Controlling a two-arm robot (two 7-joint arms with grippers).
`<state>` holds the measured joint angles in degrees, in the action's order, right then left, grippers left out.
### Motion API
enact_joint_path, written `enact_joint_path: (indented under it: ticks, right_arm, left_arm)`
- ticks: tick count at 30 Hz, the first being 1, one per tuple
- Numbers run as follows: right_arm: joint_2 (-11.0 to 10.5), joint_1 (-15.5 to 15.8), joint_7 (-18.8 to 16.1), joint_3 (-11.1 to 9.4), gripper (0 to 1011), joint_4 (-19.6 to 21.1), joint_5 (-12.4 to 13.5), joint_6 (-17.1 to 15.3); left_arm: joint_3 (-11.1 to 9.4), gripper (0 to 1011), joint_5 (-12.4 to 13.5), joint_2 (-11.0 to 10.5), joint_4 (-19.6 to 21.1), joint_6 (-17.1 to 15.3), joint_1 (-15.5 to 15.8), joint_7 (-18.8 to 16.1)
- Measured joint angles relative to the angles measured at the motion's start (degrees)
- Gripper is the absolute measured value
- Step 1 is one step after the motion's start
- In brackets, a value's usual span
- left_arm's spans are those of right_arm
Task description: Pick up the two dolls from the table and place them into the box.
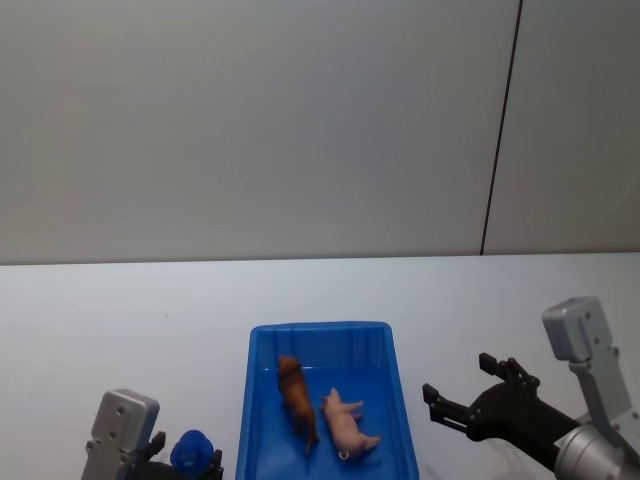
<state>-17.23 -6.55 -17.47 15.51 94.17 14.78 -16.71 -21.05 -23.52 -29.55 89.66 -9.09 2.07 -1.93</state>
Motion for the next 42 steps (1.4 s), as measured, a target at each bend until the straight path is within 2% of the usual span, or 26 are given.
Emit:
enact_joint_path:
  ticks: [1, 6, 11, 21, 31, 36, 42]
  right_arm:
    - [0.0, 0.0, 0.0, 0.0, 1001, 0.0, 0.0, 0.0]
    - [0.0, 0.0, 0.0, 0.0, 1001, 0.0, 0.0, 0.0]
    - [0.0, 0.0, 0.0, 0.0, 1001, 0.0, 0.0, 0.0]
    - [0.0, 0.0, 0.0, 0.0, 1001, 0.0, 0.0, 0.0]
    - [0.0, 0.0, 0.0, 0.0, 1001, 0.0, 0.0, 0.0]
    - [0.0, 0.0, 0.0, 0.0, 1001, 0.0, 0.0, 0.0]
    - [0.0, 0.0, 0.0, 0.0, 1001, 0.0, 0.0, 0.0]
  left_arm:
    - [0.0, 894, 0.1, 0.2, -0.4, -0.2, 0.2, 0.3]
    - [0.0, 757, 0.5, 0.7, -1.4, -0.5, 0.8, 1.2]
    - [0.2, 578, 1.4, 0.9, -1.8, -0.8, 1.3, 2.0]
    - [1.0, 487, 4.5, 0.8, -0.3, -1.1, 2.8, 3.3]
    - [1.5, 430, 8.3, 1.7, 1.3, 0.1, 5.6, 5.2]
    - [1.0, 410, 10.8, 3.6, 1.0, 2.0, 7.9, 7.2]
    - [-0.2, 636, 13.1, 6.4, -0.7, 4.5, 10.9, 10.5]
